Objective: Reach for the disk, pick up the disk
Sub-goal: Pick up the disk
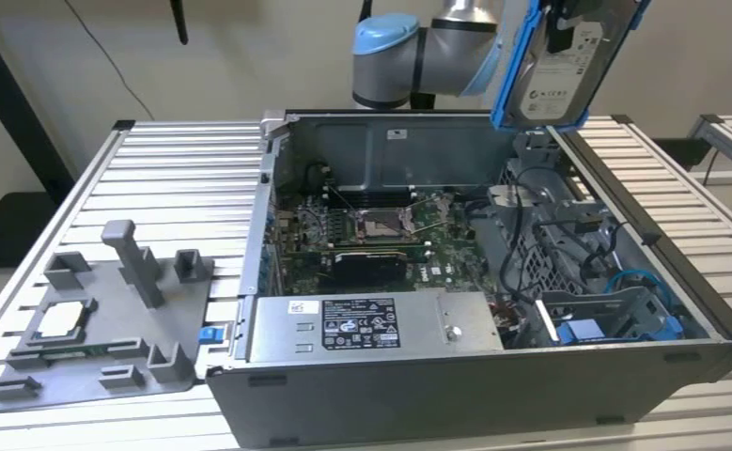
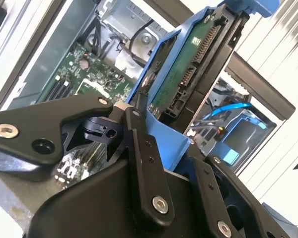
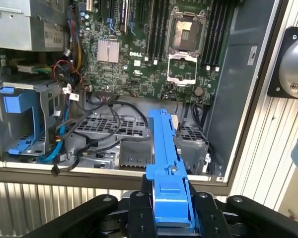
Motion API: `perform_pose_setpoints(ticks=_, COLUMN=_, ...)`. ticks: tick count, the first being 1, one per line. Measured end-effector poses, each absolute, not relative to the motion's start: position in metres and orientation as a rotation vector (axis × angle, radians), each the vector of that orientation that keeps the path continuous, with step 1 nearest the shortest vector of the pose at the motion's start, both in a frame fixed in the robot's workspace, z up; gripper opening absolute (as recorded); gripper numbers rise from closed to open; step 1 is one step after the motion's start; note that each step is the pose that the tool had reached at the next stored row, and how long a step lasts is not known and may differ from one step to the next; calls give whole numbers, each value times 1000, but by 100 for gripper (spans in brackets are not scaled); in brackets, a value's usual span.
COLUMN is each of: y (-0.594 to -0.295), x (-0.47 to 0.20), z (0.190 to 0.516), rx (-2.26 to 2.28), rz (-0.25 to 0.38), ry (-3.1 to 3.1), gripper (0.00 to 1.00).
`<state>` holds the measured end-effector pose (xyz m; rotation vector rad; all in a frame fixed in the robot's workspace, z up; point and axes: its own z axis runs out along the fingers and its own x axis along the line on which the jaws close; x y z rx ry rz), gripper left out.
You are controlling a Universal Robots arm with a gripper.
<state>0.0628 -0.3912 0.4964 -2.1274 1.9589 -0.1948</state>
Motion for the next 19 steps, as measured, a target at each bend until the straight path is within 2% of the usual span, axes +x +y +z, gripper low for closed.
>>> perform_pose_setpoints(ticks=9, y=-391, x=64, z=496, rx=-2126, rz=-196, ry=1959, gripper=0)
perform_pose_setpoints(ticks=19, y=-393, x=64, z=496, rx=-2084, rz=-228, ry=1992, gripper=0)
